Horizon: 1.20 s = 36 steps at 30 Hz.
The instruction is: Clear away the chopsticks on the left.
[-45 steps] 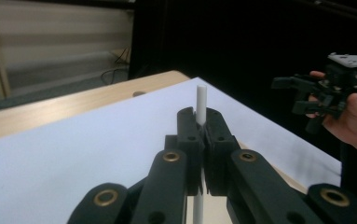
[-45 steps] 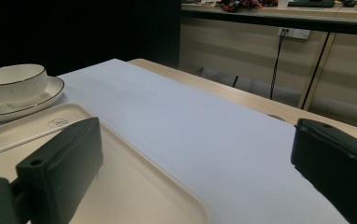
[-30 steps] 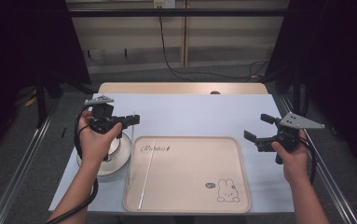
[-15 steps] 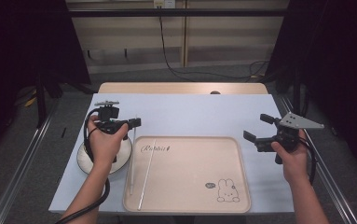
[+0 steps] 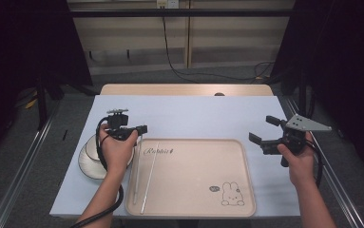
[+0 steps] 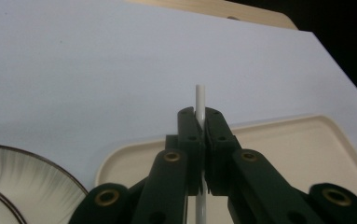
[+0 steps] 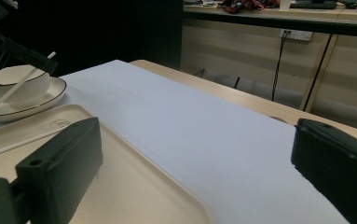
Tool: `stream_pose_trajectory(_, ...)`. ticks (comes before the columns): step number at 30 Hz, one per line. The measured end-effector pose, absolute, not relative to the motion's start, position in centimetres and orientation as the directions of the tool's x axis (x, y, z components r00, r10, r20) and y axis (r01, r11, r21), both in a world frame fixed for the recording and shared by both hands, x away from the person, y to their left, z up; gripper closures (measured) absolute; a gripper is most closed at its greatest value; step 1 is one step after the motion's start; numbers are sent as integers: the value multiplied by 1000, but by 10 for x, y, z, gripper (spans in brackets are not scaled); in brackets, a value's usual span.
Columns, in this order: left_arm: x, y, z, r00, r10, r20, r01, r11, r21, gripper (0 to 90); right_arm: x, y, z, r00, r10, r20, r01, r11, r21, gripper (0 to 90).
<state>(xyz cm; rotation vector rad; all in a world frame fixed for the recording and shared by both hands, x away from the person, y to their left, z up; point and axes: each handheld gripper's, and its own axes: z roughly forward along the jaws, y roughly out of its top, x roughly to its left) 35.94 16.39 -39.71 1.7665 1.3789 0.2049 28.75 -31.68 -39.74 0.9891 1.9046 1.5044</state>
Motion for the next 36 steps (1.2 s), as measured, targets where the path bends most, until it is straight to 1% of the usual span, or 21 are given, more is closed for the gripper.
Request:
stream_pose_trajectory(6,360,162,-408,348,867,-356,723,-6,691,874,288,-317,-397,-604,796,45,226,117,967,18)
stream_pose_trajectory(8,360,161,-410,340,877,-339,723,-13,691,874,288,-317,-397,-600,799,45,227,116,967,18)
stream_pose_trajectory(15,361,157,-422,310,883,-351,739,8,673,873,288,-316,-398,-613,789,44,224,120,967,18)
stream_pose_trajectory(19,361,154,-430,292,898,-330,752,-2,659,873,287,-317,-397,-610,791,48,227,116,967,18)
stream_pose_trajectory(21,361,152,-433,279,900,-335,756,9,654,872,287,-317,-397,-613,788,50,228,116,967,18)
stream_pose_trajectory(25,361,149,-440,257,916,-307,768,-1,641,872,287,-317,-396,-614,788,51,227,114,967,18)
stream_pose_trajectory(26,362,149,-442,254,912,-323,772,10,635,872,287,-317,-396,-616,786,48,225,116,967,18)
stream_pose_trajectory(28,362,148,-444,251,917,-309,776,0,631,872,287,-318,-396,-616,787,47,223,116,968,18)
stream_pose_trajectory(30,362,148,-446,250,916,-312,779,1,627,872,287,-317,-396,-610,791,43,219,116,969,18)
stream_pose_trajectory(31,362,148,-446,253,920,-298,779,-11,627,871,287,-317,-396,-611,790,45,220,115,969,18)
stream_pose_trajectory(36,362,147,-448,238,929,-283,778,-8,628,871,287,-317,-396,-619,784,45,223,120,968,18)
